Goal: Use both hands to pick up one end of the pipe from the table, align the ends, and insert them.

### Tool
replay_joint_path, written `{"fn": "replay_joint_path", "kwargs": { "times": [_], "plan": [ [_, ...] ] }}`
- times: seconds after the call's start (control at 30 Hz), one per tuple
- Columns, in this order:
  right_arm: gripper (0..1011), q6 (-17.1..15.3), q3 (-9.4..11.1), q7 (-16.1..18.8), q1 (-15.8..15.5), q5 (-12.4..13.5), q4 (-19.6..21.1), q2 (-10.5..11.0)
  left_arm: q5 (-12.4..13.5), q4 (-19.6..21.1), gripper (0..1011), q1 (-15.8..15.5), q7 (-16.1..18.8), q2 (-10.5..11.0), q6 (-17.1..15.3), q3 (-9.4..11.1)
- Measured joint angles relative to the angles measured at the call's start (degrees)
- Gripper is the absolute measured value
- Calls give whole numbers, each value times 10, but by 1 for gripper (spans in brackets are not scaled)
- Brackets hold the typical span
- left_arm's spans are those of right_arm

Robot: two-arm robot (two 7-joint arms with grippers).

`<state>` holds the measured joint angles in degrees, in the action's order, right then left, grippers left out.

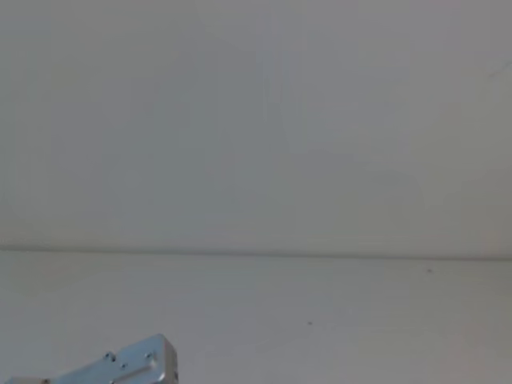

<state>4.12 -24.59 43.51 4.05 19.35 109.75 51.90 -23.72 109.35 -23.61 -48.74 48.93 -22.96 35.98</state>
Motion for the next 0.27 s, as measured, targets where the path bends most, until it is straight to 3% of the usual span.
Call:
{"fn": "replay_joint_path", "kwargs": {
  "times": [0.27],
  "plan": [
    [68, 0, 0, 1, 0, 1, 0, 0, 0, 0, 304, 0, 1, 0, 0, 0]
  ]
}}
